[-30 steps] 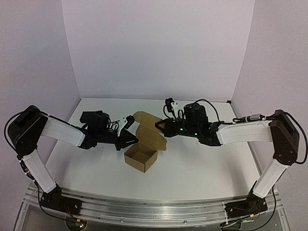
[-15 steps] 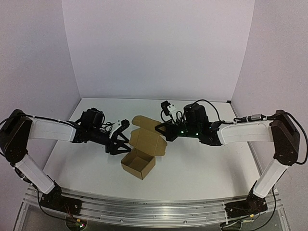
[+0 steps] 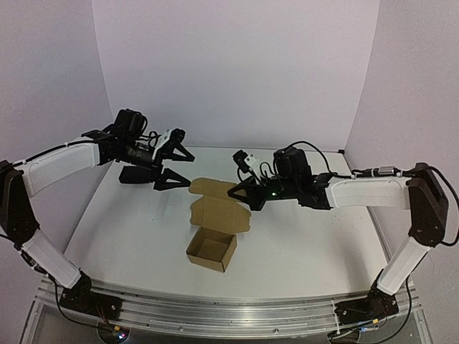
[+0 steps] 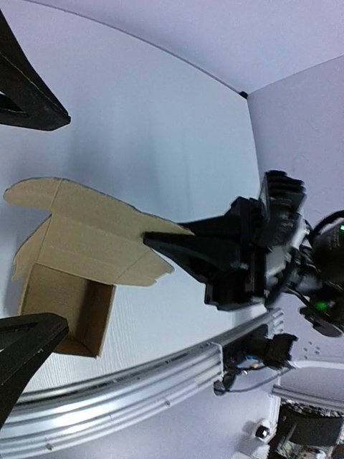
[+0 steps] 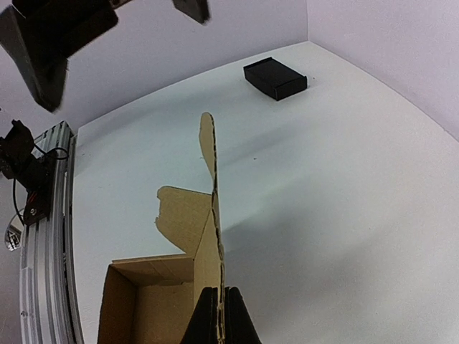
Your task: Fold the paper box
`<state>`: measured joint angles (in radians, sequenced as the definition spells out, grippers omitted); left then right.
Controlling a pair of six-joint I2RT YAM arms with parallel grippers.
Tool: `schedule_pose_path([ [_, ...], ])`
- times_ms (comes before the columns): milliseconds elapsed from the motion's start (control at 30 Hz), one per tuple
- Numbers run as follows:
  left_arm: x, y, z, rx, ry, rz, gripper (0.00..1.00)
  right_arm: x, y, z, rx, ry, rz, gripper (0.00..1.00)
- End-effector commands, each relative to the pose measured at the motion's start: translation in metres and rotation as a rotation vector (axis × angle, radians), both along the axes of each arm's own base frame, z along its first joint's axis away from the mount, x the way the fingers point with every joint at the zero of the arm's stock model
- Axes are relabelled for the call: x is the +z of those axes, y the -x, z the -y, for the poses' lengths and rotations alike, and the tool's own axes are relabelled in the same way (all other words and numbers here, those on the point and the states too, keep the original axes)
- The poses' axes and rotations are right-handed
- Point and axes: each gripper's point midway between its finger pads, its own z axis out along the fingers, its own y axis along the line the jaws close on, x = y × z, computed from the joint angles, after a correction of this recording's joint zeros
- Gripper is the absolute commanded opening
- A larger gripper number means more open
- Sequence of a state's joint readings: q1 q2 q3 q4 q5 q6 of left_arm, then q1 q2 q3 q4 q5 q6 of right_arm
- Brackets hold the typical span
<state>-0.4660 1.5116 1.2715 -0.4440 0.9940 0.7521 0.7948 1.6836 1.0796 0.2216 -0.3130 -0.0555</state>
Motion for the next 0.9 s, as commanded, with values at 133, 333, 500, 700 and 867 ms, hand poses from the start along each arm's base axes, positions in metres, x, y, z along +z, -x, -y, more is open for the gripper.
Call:
schedule_pose_path([
  [133, -0.041, -0.026, 0.041, -0.016, -0.213, 0.13, 0.87, 0.035, 0.004, -0.014, 0.099, -0.045, 0.069, 0.0],
  [333, -0.044, -0.026, 0.051, -0.069, -0.264, 0.104, 0.62, 0.033, 0.003, -0.017, 0.105, -0.034, 0.065, 0.02],
  [500, -0.043, -0.014, 0.05, -0.11, -0.259, 0.083, 0.32, 0.032, -0.005, -0.015, 0.069, -0.02, 0.083, 0.03],
  [700, -0.037, -0.01, 0.052, -0.119, -0.24, 0.07, 0.01, 0.029, -0.012, -0.016, 0.023, -0.016, 0.061, 0.17],
  [867, -0.041, -0.016, 0.049, -0.088, -0.265, 0.101, 0.0, 0.044, -0.022, 0.006, -0.11, -0.084, -0.068, 0.6],
])
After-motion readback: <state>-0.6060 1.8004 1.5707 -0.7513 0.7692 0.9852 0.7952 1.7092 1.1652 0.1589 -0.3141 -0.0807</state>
